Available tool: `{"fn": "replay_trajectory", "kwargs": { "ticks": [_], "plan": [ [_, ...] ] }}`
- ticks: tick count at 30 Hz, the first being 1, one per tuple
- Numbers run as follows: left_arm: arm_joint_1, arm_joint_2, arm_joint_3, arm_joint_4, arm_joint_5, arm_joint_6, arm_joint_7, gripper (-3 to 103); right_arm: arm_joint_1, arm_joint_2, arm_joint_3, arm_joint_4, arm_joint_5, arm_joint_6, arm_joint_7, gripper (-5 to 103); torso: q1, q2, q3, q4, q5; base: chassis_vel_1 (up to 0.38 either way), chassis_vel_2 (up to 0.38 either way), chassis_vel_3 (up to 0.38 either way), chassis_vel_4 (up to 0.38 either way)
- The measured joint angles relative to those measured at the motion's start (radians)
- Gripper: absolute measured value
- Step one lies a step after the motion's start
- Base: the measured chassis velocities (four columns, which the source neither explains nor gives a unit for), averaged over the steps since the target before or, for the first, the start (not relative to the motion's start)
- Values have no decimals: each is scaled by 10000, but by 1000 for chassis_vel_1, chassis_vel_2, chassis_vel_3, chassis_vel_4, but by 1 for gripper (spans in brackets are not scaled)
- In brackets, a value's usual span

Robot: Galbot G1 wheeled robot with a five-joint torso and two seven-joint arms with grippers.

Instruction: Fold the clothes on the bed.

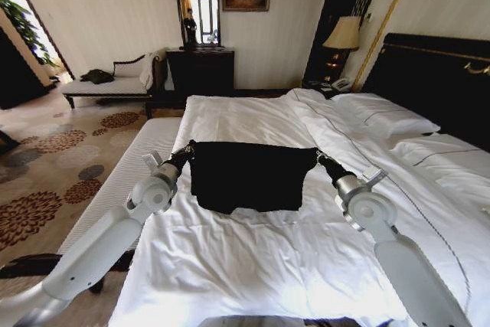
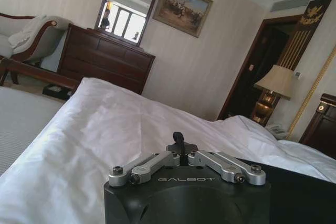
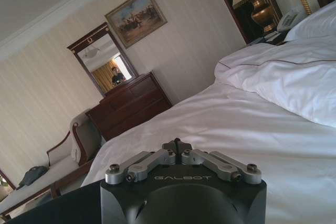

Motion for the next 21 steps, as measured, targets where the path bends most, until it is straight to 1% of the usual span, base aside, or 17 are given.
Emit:
{"fn": "replay_trajectory", "kwargs": {
  "ticks": [3, 4, 5, 8, 9, 12, 13, 14, 15, 16, 17, 18, 19, 21],
  "plan": [
    [-62, -261, 85, 494, 149, -2, 15, 2, 451, 24, -565, -534, -8, -43, 10, 0, 0, -1, 0, 1, -1, 0, 0, 0, 0],
    [-234, -480, 225, 869, 205, -34, -3, 2, 793, 94, -960, -915, -47, -78, 47, 0, 0, -1, 1, 2, 0, 0, 0, 0, 0],
    [-234, -480, 225, 869, 205, -34, -3, 2, 793, 94, -960, -915, -47, -78, 47, 0, 0, -1, 1, 2, 0, 0, 0, 0, 0],
    [-753, -1041, 591, 1848, 369, -115, -28, 2, 1619, 316, -1631, -1850, -81, -97, 95, 0, 1, -1, 1, 2, 0, 0, 0, 0, 0],
    [-753, -1041, 591, 1848, 369, -115, -28, 2, 1619, 316, -1631, -1850, -81, -97, 95, 0, 1, -1, 1, 2, 0, 0, 0, 0, 0],
    [-1316, -1627, 900, 2817, 474, -163, -12, 2, 2442, 491, -2016, -2853, -72, -90, 20, 0, 1, -1, 2, 4, 0, 0, 0, 0, 0],
    [-1741, -2005, 1141, 3503, 619, -222, 77, 2, 2966, 590, -2223, -3561, -57, -67, -93, 0, 2, -2, 2, 1, 2, 0, 0, 0, 0],
    [-2003, -2241, 1284, 3930, 732, -266, 195, 2, 3241, 626, -2313, -3985, -95, -16, -200, 0, 2, -2, 3, 2, 3, 0, 0, 0, 0],
    [-2003, -2241, 1284, 3930, 732, -266, 195, 2, 3241, 626, -2313, -3985, -95, -16, -200, 0, 2, -2, 3, 2, 3, 0, 0, 0, 0],
    [-2173, -2397, 1366, 4235, 816, -292, 278, 2, 3387, 644, -2360, -4220, -127, 13, -271, 0, 2, -2, 3, 0, 1, 0, 0, 0, 0],
    [-2385, -2598, 1450, 4644, 925, -319, 395, 2, 3615, 680, -2447, -4604, -184, 47, -390, 0, 4, -2, 3, -3, 0, 0, 0, 0, 0],
    [-2689, -2941, 1556, 5381, 1163, -378, 592, 2, 3940, 753, -2622, -5176, -339, 134, -606, 0, 3, -2, 3, -6, 3, 0, 0, 0, 0],
    [-2689, -2941, 1556, 5381, 1163, -378, 592, 2, 3940, 753, -2622, -5176, -339, 134, -606, 0, 3, -2, 3, -6, 3, 0, 0, 0, 0],
    [-2929, -3312, 1606, 6169, 1428, -447, 783, 2, 4241, 845, -2839, -5775, -630, 353, -898, 0, 3, -2, 3, -3, 2, 0, 0, 0, 0]
  ]
}}
